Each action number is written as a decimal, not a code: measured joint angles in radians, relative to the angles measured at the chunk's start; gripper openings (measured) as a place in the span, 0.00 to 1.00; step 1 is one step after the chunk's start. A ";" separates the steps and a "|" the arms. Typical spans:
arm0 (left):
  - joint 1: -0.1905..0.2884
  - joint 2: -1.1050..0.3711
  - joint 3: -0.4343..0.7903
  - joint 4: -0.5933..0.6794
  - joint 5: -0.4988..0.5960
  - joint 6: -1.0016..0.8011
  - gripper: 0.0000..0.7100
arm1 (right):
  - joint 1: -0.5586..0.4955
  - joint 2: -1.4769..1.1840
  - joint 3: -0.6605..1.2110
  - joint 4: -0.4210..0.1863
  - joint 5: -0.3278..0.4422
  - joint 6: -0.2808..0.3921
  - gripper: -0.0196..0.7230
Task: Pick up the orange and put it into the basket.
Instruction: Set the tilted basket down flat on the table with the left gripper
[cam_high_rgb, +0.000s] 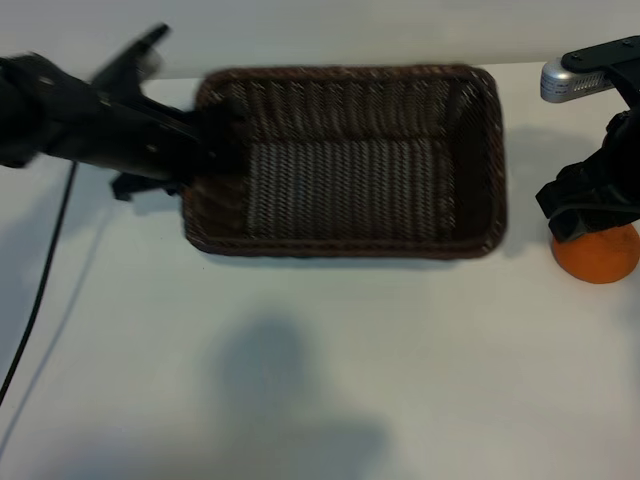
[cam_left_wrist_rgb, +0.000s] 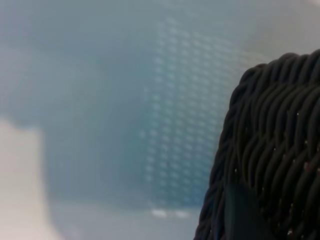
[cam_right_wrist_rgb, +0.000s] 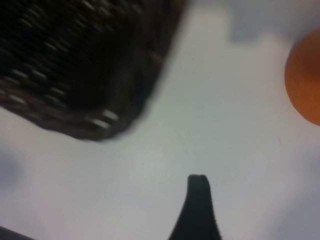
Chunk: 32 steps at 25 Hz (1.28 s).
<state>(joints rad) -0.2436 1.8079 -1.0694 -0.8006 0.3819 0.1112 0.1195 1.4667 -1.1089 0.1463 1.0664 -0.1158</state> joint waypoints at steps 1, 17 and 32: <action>-0.016 0.015 0.000 -0.002 -0.008 -0.010 0.45 | 0.000 0.000 0.000 0.000 0.000 0.000 0.78; -0.046 0.128 0.000 -0.016 -0.049 -0.054 0.45 | 0.000 0.000 0.000 0.000 0.002 0.000 0.78; -0.046 0.129 -0.002 -0.017 0.005 -0.017 0.61 | 0.000 0.000 0.000 0.000 0.003 0.000 0.78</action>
<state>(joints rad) -0.2894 1.9370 -1.0717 -0.8171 0.3870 0.0947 0.1195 1.4667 -1.1089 0.1463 1.0695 -0.1158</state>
